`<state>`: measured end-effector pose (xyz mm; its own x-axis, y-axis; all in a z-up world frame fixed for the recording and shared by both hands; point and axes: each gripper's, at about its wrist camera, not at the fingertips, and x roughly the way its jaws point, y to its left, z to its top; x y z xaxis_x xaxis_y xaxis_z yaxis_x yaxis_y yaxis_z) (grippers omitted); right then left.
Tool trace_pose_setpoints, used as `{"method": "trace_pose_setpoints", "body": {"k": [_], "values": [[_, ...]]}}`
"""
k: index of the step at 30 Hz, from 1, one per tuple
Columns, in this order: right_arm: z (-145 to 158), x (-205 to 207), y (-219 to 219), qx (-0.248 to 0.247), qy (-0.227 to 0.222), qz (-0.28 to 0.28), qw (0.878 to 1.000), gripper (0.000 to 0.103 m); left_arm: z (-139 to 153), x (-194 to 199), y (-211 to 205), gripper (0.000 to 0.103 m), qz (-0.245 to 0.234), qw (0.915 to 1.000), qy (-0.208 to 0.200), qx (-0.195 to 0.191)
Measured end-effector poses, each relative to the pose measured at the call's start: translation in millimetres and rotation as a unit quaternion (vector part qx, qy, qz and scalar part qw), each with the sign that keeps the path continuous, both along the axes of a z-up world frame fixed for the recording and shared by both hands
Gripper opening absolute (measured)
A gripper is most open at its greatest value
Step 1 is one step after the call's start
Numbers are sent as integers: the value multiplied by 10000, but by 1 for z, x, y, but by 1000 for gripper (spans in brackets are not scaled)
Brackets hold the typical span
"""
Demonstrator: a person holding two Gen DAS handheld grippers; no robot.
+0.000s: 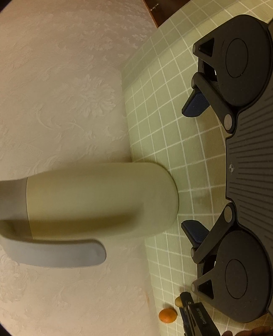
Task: Organize fruits
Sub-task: 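Move both open tools back toward the remaining fruits by the thermos, then grasp a tan round nut with the left tool while the right tool grasps a mandarin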
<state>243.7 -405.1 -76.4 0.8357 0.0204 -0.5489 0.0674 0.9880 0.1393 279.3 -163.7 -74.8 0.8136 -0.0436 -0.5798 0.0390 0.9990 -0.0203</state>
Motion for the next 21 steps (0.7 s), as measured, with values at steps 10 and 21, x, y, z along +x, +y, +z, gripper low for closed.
{"method": "trace_pose_setpoints", "body": {"k": [10,21], "values": [[7,6,34,81,-55,468,9989,103,29,-50,40,18,81,9999,20,68],[22,12,103,44,-379,1151,9926,103,42,-71,100,18,542,9985,54,97]]}}
